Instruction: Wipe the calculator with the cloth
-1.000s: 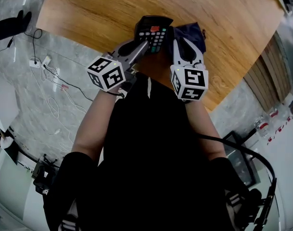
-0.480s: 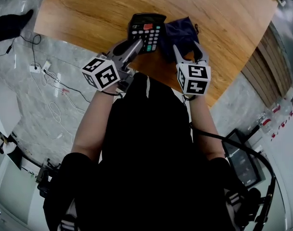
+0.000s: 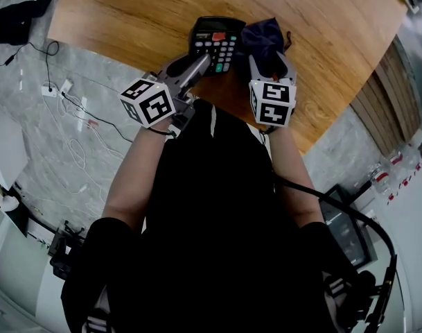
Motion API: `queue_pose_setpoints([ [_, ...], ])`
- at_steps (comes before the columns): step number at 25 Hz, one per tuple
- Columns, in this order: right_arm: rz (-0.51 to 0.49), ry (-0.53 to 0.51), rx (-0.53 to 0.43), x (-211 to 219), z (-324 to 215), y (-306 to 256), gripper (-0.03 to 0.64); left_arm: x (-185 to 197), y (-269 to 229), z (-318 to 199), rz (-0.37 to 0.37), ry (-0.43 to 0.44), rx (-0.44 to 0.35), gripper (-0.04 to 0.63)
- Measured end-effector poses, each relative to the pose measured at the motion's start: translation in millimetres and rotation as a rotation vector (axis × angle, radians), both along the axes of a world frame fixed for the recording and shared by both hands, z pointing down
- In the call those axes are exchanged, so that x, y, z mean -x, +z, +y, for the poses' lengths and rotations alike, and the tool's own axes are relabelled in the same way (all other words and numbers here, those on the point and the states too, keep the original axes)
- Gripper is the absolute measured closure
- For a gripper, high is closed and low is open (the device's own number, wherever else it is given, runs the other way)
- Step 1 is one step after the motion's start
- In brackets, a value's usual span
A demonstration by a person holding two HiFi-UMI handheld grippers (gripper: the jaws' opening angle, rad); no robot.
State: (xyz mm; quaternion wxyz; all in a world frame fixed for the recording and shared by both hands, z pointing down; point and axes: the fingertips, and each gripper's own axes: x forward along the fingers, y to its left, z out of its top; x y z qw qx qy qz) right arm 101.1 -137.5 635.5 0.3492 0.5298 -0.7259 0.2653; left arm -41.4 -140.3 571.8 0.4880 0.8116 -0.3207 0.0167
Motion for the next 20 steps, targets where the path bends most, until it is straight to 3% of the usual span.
queue_pose_setpoints([
  [2, 0.016, -0.018, -0.003, 4.3, -0.8, 0.3, 0.425, -1.1, 0.4, -1.4, -0.003, -0.004, -0.005, 0.522],
  [3, 0.029, -0.028, -0.008, 7.0, -1.1, -0.2, 0.520, -1.4, -0.3, -2.3, -0.006, -0.006, -0.011, 0.522],
  [4, 0.039, -0.036, -0.014, 9.5, -1.1, -1.1, 0.541, -1.5, -2.0, -3.0, -0.010, -0.007, -0.016, 0.522],
  [7, 0.042, -0.021, -0.019, 6.6, 1.9, -7.8, 0.549, -1.2, -12.0, -1.5, 0.006, -0.022, -0.012, 0.522],
  [11, 0.028, 0.006, -0.117, -0.9, -4.3, -61.7, 0.552, 0.7, -41.2, 0.1, 0.113, -0.072, 0.025, 0.522],
  [16, -0.042, 0.012, -0.322, 1.5, -41.6, -161.2, 0.552, -0.3, -85.5, -20.4, 0.184, -0.093, -0.033, 0.522],
  [20, -0.099, -0.034, -0.433, 19.2, -54.9, -226.2, 0.552, -6.3, -124.1, -30.9, 0.205, -0.072, -0.104, 0.522],
])
